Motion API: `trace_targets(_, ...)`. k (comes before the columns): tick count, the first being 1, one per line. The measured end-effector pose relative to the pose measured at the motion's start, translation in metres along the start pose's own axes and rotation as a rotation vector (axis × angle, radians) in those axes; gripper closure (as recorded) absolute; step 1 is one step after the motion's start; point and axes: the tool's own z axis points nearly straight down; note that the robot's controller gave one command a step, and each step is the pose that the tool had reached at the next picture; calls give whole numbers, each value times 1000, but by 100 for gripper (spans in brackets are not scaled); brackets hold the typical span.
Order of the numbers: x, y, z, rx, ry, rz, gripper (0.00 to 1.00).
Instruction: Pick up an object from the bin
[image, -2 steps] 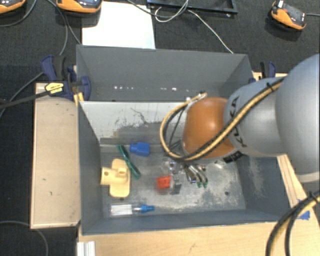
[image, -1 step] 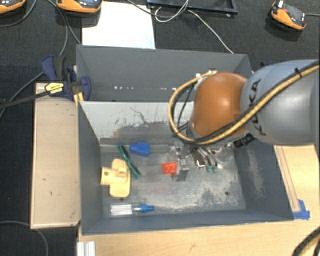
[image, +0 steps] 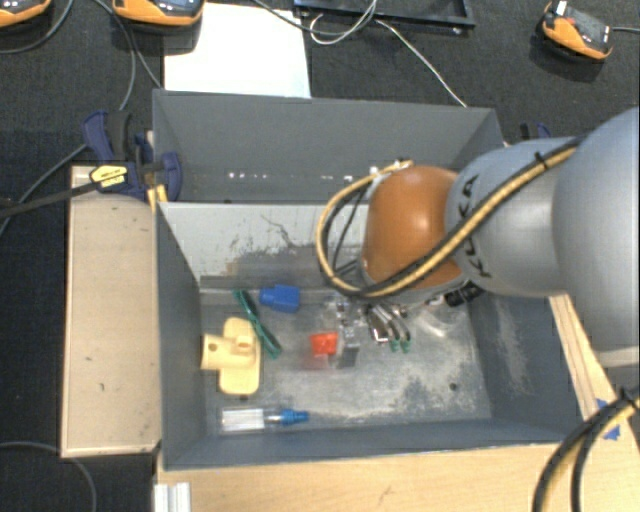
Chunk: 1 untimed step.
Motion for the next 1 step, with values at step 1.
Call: trace_targets(1, 21, 7, -198, -1, -11, 35, 100)
